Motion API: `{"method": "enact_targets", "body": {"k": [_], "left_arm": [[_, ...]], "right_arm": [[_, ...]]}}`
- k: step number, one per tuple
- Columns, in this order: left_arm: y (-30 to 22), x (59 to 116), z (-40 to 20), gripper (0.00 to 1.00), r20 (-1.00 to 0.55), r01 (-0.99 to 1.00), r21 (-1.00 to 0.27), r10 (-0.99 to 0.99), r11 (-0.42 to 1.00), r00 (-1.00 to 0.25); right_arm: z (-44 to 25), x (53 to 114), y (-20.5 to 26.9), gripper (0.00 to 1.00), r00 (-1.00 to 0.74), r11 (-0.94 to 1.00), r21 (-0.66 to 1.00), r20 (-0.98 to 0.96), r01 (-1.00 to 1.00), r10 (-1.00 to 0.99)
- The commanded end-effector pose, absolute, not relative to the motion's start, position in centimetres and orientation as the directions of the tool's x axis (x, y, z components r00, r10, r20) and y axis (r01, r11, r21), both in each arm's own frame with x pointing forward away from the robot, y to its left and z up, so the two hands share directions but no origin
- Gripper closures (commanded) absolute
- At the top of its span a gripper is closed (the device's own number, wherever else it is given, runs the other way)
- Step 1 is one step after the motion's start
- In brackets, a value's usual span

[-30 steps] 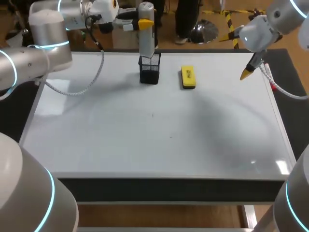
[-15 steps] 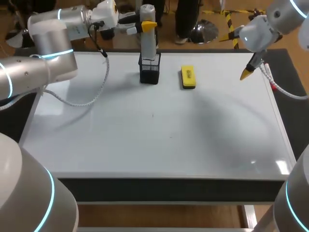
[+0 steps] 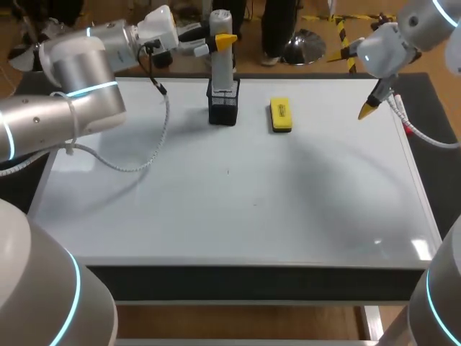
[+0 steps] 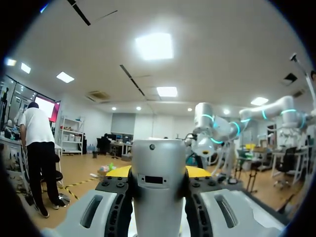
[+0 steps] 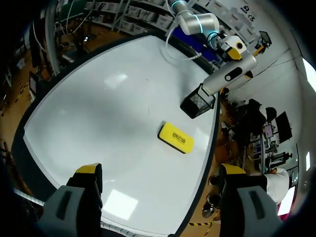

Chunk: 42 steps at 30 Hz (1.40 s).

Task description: Pick up the inspection probe, press it on each red-marked spot on the whiteboard one by one, put down the probe, pick up the eraser, and wipe off all the red marks.

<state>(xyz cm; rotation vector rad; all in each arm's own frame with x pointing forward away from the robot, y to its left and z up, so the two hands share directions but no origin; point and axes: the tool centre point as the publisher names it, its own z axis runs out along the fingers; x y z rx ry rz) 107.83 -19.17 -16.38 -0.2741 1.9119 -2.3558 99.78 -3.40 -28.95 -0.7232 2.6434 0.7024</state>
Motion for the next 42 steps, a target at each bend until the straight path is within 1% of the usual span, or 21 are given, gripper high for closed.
{"method": "enact_targets", "body": {"k": [1,42], "left_arm": [[-19.1,107.6,-16.4,1.00,0.096,-0.041,-0.975,-0.252,-0.216,-0.963],[-19.2,108.3,-18.9,1.00,0.022,0.001,-0.971,-0.095,-0.238,-0.995]], "right_arm": [[-28.9,99.8,-3.4,0.00,-0.824,0.754,0.371,-0.409,-0.543,-0.393],[-28.9,99.8,-3.4,0.00,-0.824,0.754,0.371,-0.409,-0.543,-0.393]]}}
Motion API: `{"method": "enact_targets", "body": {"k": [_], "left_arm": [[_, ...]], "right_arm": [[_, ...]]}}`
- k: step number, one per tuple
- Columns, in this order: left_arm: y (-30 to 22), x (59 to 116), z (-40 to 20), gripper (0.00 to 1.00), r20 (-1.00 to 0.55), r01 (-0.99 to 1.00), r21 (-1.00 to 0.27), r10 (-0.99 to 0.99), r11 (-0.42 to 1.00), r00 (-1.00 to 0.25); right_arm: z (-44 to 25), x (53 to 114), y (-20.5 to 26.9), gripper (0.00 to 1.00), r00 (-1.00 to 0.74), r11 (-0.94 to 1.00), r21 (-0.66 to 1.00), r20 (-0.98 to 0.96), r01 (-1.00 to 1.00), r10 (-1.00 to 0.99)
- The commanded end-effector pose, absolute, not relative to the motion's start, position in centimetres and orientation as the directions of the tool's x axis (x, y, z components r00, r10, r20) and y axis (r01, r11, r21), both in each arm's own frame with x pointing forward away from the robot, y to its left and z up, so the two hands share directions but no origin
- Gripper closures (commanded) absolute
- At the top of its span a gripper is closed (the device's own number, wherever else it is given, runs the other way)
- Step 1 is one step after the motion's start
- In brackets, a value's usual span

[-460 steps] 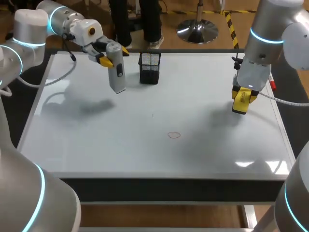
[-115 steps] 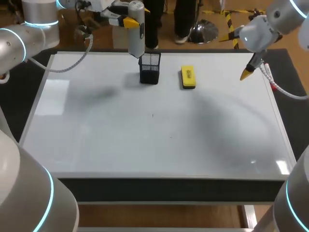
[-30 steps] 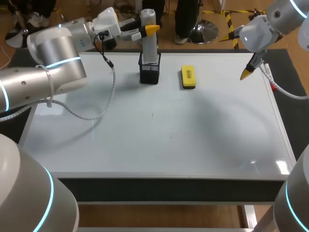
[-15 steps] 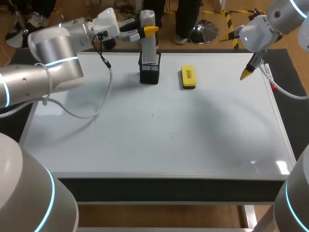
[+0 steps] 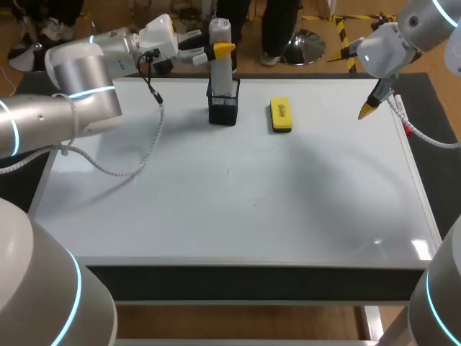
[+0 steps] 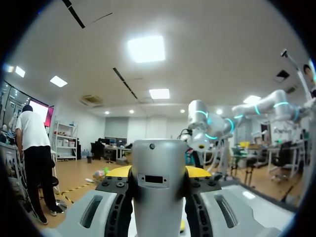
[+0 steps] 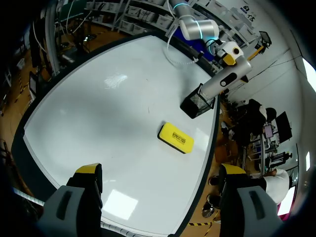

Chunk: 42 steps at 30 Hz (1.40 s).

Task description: Pick up the inspection probe, press it on each red-marked spot on the whiteboard one by one, put down the probe, pick up the eraser, and wipe off all the red marks.

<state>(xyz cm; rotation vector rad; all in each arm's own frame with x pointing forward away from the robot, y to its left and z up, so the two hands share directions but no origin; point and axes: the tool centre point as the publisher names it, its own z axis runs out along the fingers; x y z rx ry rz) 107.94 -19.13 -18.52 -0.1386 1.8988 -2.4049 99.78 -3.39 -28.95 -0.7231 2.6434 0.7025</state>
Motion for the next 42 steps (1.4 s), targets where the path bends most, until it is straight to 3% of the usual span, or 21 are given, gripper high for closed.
{"method": "enact_targets", "body": {"k": [1,42], "left_arm": [[-19.3,108.3,-18.9,1.00,0.022,0.001,-0.972,-0.094,-0.237,-0.995],[-19.6,108.7,-24.6,1.00,0.040,-0.033,-0.979,-0.032,-0.200,-0.999]], "right_arm": [[-28.9,99.8,-3.4,0.00,-0.824,0.754,0.371,-0.409,-0.543,-0.393],[-28.9,99.8,-3.4,0.00,-0.824,0.754,0.371,-0.409,-0.543,-0.393]]}}
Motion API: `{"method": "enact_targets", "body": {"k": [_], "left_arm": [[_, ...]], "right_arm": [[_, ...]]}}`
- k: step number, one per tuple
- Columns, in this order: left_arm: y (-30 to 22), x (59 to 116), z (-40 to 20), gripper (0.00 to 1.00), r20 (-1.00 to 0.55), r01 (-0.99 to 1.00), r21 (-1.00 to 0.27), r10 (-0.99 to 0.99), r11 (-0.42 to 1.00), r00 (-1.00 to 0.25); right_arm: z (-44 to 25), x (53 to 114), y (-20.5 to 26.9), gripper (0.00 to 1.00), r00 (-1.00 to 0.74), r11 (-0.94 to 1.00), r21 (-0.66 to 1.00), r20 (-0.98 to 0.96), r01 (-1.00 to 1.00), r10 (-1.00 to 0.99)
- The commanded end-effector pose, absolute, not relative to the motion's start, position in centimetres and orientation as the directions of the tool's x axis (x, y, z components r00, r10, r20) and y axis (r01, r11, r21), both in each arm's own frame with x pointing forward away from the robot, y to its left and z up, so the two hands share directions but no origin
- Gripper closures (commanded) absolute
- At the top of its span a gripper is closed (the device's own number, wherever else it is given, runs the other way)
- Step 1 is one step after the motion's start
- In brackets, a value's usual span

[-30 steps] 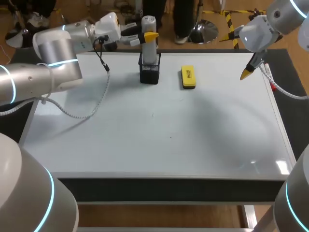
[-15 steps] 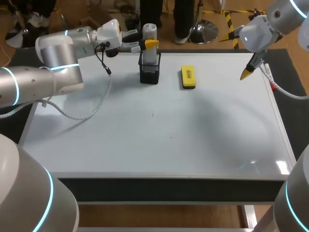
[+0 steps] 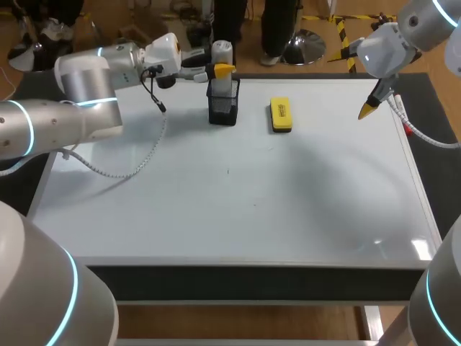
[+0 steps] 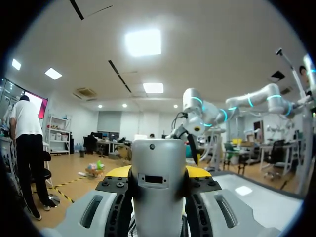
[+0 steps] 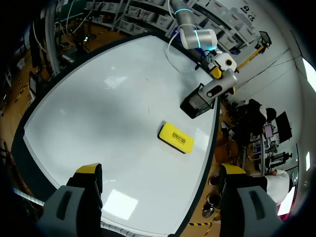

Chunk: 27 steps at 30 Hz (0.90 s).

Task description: Pick up the inspection probe, press it on each red-marked spot on the whiteboard one by one, put down the probe, pick up the eraser, and wipe off all the red marks.

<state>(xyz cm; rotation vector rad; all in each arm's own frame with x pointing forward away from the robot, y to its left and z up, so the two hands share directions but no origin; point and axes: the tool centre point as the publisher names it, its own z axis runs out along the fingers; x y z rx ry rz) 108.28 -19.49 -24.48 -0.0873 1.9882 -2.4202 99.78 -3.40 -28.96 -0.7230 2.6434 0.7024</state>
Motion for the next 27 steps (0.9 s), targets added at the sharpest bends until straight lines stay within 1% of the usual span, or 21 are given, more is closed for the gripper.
{"method": "enact_targets", "body": {"k": [1,26,27], "left_arm": [[-19.6,108.7,-24.7,1.00,0.042,-0.035,-0.979,-0.032,-0.201,-0.999],[-19.9,108.7,-26.1,1.00,0.073,-0.068,-0.979,-0.016,-0.191,-0.997],[-19.9,108.7,-26.1,0.95,0.073,-0.069,-0.979,-0.014,-0.191,-0.997]], "right_arm": [[-28.9,99.8,-3.4,0.00,-0.824,0.754,0.371,-0.409,-0.543,-0.393],[-28.9,99.8,-3.4,0.00,-0.824,0.754,0.371,-0.409,-0.543,-0.393],[-28.9,99.8,-3.4,0.00,-0.824,0.754,0.371,-0.409,-0.543,-0.393]]}}
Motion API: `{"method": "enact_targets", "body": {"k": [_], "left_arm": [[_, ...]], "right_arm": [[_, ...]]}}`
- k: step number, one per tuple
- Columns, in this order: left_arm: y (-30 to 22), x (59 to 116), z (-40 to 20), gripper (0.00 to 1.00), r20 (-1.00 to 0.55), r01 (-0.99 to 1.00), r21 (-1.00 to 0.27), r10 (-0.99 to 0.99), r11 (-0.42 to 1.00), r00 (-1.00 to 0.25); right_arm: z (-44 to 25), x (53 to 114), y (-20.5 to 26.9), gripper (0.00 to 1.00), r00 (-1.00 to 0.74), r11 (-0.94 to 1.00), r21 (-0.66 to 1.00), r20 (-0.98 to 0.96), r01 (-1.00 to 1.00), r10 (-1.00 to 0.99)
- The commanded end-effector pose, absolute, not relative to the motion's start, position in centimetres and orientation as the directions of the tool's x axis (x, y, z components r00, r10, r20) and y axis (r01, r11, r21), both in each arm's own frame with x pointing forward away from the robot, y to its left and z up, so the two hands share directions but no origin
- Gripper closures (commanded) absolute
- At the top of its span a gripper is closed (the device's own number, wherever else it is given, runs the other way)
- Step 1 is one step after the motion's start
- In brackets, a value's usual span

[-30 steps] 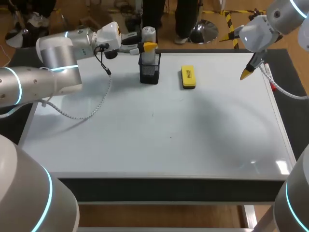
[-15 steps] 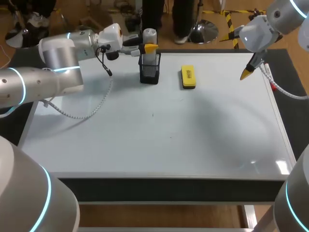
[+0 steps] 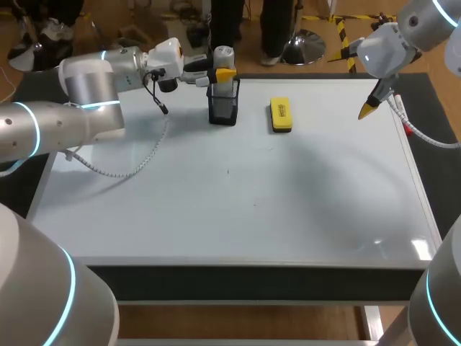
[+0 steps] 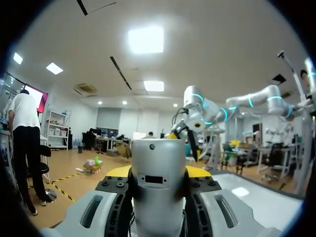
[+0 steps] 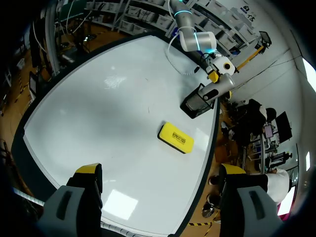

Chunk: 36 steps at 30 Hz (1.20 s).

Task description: Pick up the inspection probe, press it on each red-marked spot on the whiteboard one by one, put down the probe, pick up the eraser, and wipe off all the red marks.

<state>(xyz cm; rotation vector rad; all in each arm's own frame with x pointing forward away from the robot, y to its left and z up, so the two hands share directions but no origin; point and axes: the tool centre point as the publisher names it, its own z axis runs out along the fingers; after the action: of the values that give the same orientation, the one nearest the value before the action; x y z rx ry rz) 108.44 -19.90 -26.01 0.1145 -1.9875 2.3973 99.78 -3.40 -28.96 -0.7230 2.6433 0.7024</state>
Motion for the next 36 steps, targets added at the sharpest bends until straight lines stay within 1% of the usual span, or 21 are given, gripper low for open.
{"method": "enact_targets", "body": {"k": [1,2,3,8,19,25,36], "left_arm": [[-19.9,108.7,-26.1,0.73,0.073,-0.070,-0.979,-0.012,-0.189,-0.997],[-20.0,108.7,-26.1,0.45,0.073,-0.071,-0.980,-0.008,-0.186,-0.997],[-20.0,108.7,-26.1,0.00,0.073,-0.070,-0.980,-0.007,-0.186,-0.997],[-19.9,108.6,-25.9,0.00,0.065,-0.064,-0.982,0.000,-0.177,-0.998],[-18.4,108.3,-24.2,0.00,-0.082,0.080,-0.994,0.021,-0.072,-0.996],[-16.8,108.3,-23.6,0.00,-0.185,0.186,-0.982,0.009,0.037,-0.983],[-12.8,109.0,-23.5,0.00,-0.303,0.290,-0.930,-0.028,0.226,-0.952]], "right_arm": [[-28.9,99.8,-3.4,0.00,-0.824,0.754,0.371,-0.409,-0.543,-0.393],[-28.9,99.8,-3.4,0.00,-0.824,0.754,0.371,-0.409,-0.543,-0.393],[-28.9,99.8,-3.4,0.00,-0.824,0.754,0.371,-0.409,-0.543,-0.393],[-28.9,99.8,-3.4,0.00,-0.824,0.754,0.371,-0.409,-0.543,-0.393],[-28.9,99.8,-3.4,0.00,-0.824,0.754,0.371,-0.409,-0.543,-0.393],[-28.9,99.8,-3.4,0.00,-0.824,0.754,0.371,-0.409,-0.543,-0.393],[-28.9,99.8,-3.4,0.00,-0.824,0.754,0.371,-0.409,-0.543,-0.393]]}}
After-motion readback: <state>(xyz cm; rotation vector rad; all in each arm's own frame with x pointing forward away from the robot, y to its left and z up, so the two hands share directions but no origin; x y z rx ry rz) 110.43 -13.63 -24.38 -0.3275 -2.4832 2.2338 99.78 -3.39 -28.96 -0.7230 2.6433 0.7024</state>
